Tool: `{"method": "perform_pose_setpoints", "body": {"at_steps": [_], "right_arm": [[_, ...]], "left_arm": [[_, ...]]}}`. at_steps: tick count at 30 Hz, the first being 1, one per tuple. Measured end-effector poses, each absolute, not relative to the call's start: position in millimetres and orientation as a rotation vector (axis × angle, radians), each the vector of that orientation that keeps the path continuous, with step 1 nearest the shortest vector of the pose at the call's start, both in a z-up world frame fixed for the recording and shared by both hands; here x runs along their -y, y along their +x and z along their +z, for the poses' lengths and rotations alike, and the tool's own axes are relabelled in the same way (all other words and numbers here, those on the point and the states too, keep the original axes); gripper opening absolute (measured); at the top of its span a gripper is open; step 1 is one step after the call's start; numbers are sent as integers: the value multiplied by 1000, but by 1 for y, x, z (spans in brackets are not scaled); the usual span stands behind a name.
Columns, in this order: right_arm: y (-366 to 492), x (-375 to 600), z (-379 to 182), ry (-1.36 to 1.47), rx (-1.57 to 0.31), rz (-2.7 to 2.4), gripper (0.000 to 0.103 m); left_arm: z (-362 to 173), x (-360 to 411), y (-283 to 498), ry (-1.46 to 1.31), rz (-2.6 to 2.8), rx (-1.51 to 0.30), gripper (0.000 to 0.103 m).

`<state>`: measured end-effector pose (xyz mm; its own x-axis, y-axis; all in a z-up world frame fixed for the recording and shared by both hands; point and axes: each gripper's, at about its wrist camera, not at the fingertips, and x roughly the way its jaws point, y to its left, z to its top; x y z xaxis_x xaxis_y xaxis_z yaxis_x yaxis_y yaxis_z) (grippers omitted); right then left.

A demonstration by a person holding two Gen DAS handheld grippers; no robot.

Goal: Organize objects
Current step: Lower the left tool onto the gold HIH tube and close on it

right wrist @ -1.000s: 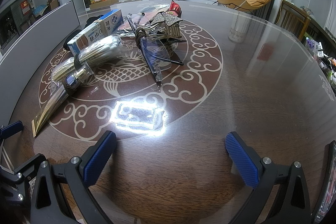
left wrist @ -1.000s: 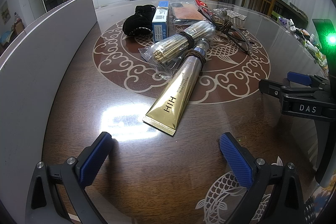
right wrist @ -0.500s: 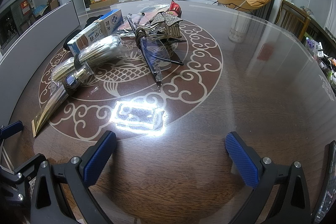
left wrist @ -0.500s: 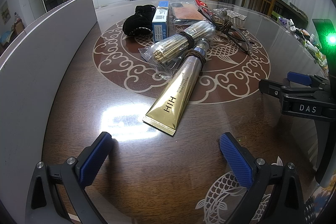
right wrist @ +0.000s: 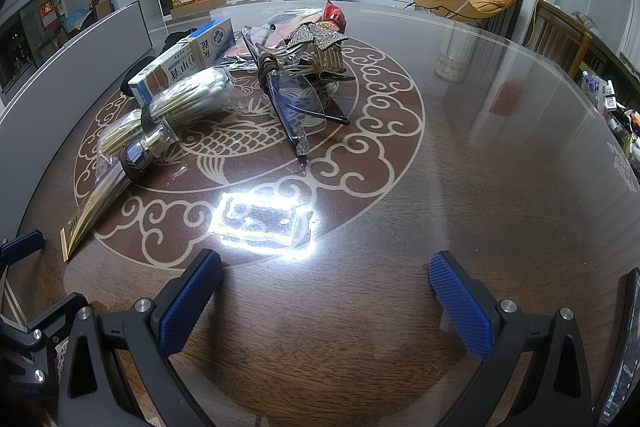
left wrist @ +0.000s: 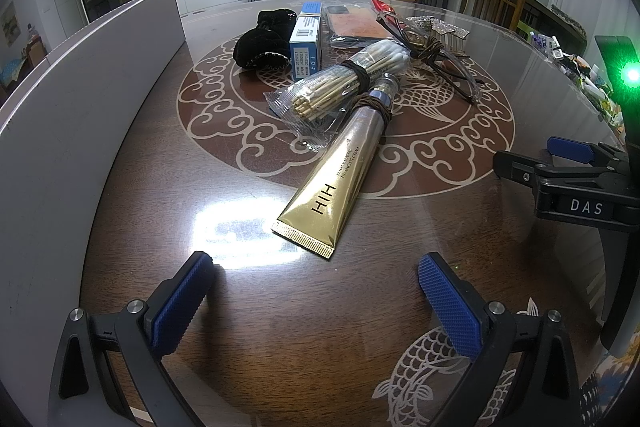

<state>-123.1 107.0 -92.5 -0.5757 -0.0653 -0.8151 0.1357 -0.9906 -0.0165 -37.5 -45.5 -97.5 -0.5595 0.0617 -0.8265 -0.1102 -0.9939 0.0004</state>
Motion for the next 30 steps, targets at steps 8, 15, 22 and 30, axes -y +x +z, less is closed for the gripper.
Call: {"method": "perform_pose_setpoints", "body": {"at_steps": [8,15,22,30], "right_arm": [[-123,-107,-92,1386,-117,-2690,103],[-123,-107,-92,1387,-117,-2690,103],[-123,-107,-92,1386,-117,-2690,103],[-124,-107,-93,1387,-117,-2690,103]], "left_arm": [[-83,61,-42,-1394,2637,22,103],[-81,50,-103,-1456,2465,-38,103],[-86,25,-120,-1384,2522,-193,33],[-82,65,-49,-1436,2679,84,26]]}}
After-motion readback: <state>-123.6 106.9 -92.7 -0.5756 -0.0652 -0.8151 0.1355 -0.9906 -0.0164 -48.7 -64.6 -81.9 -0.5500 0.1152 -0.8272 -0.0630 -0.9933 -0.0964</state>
